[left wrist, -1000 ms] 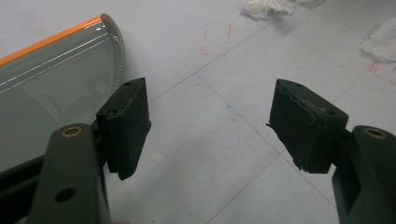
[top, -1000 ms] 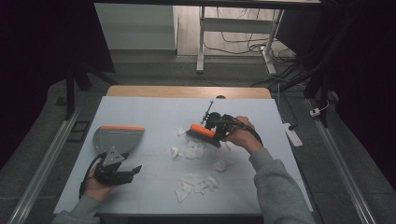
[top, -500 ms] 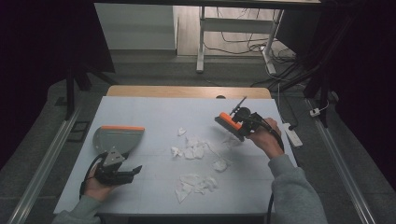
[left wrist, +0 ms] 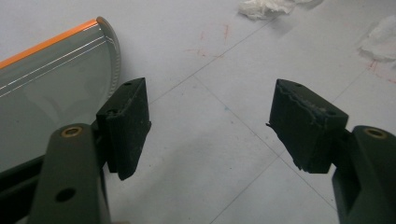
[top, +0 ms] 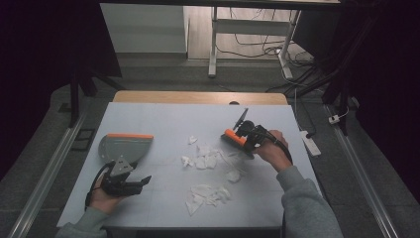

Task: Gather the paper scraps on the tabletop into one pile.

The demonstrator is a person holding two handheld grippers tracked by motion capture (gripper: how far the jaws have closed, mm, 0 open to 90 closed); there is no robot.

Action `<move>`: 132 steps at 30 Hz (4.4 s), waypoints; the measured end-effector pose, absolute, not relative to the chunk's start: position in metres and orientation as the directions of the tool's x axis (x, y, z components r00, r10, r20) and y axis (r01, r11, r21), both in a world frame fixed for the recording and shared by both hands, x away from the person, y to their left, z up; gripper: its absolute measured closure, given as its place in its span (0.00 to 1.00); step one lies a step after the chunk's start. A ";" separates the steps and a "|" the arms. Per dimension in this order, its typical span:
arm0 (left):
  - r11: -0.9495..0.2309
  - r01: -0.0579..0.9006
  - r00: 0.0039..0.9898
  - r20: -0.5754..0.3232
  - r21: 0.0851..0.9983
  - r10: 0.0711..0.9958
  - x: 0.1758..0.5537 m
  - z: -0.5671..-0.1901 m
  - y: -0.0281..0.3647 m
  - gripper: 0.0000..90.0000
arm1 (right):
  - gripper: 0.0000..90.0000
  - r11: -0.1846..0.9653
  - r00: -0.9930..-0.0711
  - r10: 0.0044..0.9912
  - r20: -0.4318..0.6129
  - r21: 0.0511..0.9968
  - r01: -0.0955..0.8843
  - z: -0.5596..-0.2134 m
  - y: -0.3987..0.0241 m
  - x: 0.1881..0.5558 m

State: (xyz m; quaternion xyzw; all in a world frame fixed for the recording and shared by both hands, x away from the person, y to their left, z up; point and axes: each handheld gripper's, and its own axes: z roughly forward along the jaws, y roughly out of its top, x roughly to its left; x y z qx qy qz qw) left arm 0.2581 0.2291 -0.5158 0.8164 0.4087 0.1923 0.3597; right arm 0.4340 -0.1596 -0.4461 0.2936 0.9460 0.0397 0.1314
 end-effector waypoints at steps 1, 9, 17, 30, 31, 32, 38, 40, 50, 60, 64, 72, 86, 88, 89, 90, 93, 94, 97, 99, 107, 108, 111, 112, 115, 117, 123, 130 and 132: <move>-0.408 0.529 0.593 0.020 0.744 0.805 0.258 -0.516 0.229 0.33 | 0.78 0.836 -0.811 0.548 -0.202 0.154 0.527 -0.446 -0.153 0.429; -0.411 0.526 0.596 0.022 0.745 0.803 0.258 -0.515 0.229 0.33 | 0.78 0.834 -0.843 0.522 -0.129 0.282 0.474 -0.423 -0.143 0.416; -0.413 0.525 0.597 0.024 0.744 0.802 0.258 -0.515 0.229 0.33 | 0.78 0.777 -0.831 0.550 -0.082 0.415 0.473 -0.394 -0.159 0.417; -0.406 0.523 0.595 0.020 0.749 0.804 0.258 -0.515 0.230 0.33 | 0.78 0.861 -0.859 0.463 -0.218 0.343 0.376 -0.416 -0.103 0.453; -0.407 0.523 0.596 0.020 0.749 0.803 0.258 -0.515 0.230 0.33 | 0.78 0.870 -0.862 0.452 -0.228 0.326 0.370 -0.420 -0.097 0.458; -0.406 0.523 0.596 0.019 0.749 0.803 0.258 -0.515 0.230 0.33 | 0.78 0.878 -0.866 0.441 -0.236 0.312 0.362 -0.424 -0.091 0.463; -0.397 0.525 0.592 0.012 0.753 0.806 0.258 -0.515 0.231 0.33 | 0.78 0.912 -0.873 0.388 -0.296 0.257 0.318 -0.438 -0.061 0.483; -0.396 0.523 0.593 0.011 0.755 0.805 0.257 -0.515 0.231 0.33 | 0.78 0.919 -0.874 0.380 -0.302 0.232 0.319 -0.441 -0.054 0.487; -0.396 0.520 0.596 0.011 0.757 0.803 0.257 -0.514 0.232 0.33 | 0.78 0.956 -0.914 0.285 -0.289 0.157 0.249 -0.455 -0.033 0.485; -0.397 0.522 0.596 0.009 0.755 0.803 0.257 -0.514 0.232 0.33 | 0.79 0.990 -0.960 0.130 -0.249 0.091 0.111 -0.452 -0.041 0.437; -0.397 0.525 0.595 0.009 0.753 0.804 0.258 -0.515 0.232 0.33 | 0.78 0.986 -0.956 0.108 -0.273 0.154 0.067 -0.441 -0.054 0.418; -0.398 0.528 0.592 0.011 0.750 0.806 0.258 -0.515 0.231 0.33 | 0.78 0.951 -0.922 0.211 -0.325 0.286 0.117 -0.413 -0.073 0.409; -0.398 0.527 0.592 0.012 0.751 0.806 0.258 -0.515 0.232 0.33 | 0.78 0.861 -0.888 0.348 -0.302 0.478 0.175 -0.393 -0.081 0.407; -0.398 0.526 0.591 0.013 0.752 0.806 0.258 -0.515 0.232 0.33 | 0.78 0.855 -0.896 0.343 -0.280 0.489 0.174 -0.391 -0.081 0.406; -0.398 0.526 0.592 0.013 0.752 0.806 0.258 -0.515 0.232 0.33 | 0.78 0.846 -0.897 0.355 -0.265 0.499 0.187 -0.391 -0.080 0.404; -0.398 0.525 0.592 0.013 0.752 0.806 0.258 -0.515 0.232 0.33 | 0.78 0.852 -0.903 0.340 -0.261 0.492 0.179 -0.390 -0.080 0.404; -0.399 0.525 0.592 0.014 0.752 0.806 0.257 -0.515 0.232 0.33 | 0.78 0.838 -0.907 0.354 -0.226 0.507 0.201 -0.393 -0.077 0.400; -0.399 0.525 0.592 0.014 0.752 0.806 0.257 -0.515 0.232 0.33 | 0.78 0.835 -0.909 0.357 -0.216 0.511 0.207 -0.394 -0.076 0.399; -0.398 0.526 0.591 0.014 0.752 0.806 0.257 -0.515 0.232 0.33 | 0.78 0.825 -0.904 0.381 -0.192 0.513 0.239 -0.398 -0.071 0.395; -0.398 0.526 0.591 0.013 0.752 0.807 0.258 -0.515 0.232 0.33 | 0.78 0.817 -0.906 0.390 -0.166 0.516 0.257 -0.402 -0.067 0.393; -0.395 0.525 0.589 0.014 0.753 0.808 0.257 -0.514 0.234 0.33 | 0.78 0.778 -0.912 0.410 -0.027 0.532 0.334 -0.427 -0.038 0.384; -0.394 0.526 0.587 0.014 0.754 0.810 0.257 -0.514 0.234 0.33 | 0.78 0.770 -0.913 0.407 -0.015 0.544 0.334 -0.430 -0.033 0.384; -0.394 0.525 0.587 0.014 0.754 0.810 0.257 -0.514 0.234 0.33 | 0.78 0.735 -0.906 0.420 0.051 0.567 0.373 -0.438 -0.020 0.382; -0.394 0.525 0.587 0.014 0.754 0.810 0.257 -0.514 0.234 0.33 | 0.78 0.723 -0.901 0.427 0.075 0.570 0.390 -0.441 -0.015 0.383; -0.394 0.525 0.588 0.014 0.754 0.809 0.257 -0.515 0.234 0.33 | 0.78 0.711 -0.892 0.431 0.135 0.558 0.428 -0.455 -0.004 0.385; -0.396 0.524 0.589 0.014 0.754 0.808 0.257 -0.515 0.234 0.33 | 0.78 0.727 -0.892 0.435 0.125 0.535 0.430 -0.464 0.001 0.387; -0.399 0.524 0.593 0.014 0.753 0.805 0.258 -0.515 0.234 0.33 | 0.78 0.721 -0.847 0.529 0.053 0.498 0.481 -0.468 -0.029 0.392; -0.403 0.526 0.591 0.019 0.749 0.807 0.258 -0.515 0.232 0.33 | 0.78 0.668 -0.836 0.544 0.077 0.564 0.486 -0.446 -0.068 0.387; -0.401 0.529 0.589 0.017 0.748 0.808 0.259 -0.515 0.233 0.33 | 0.78 0.658 -0.845 0.529 0.079 0.591 0.467 -0.434 -0.073 0.382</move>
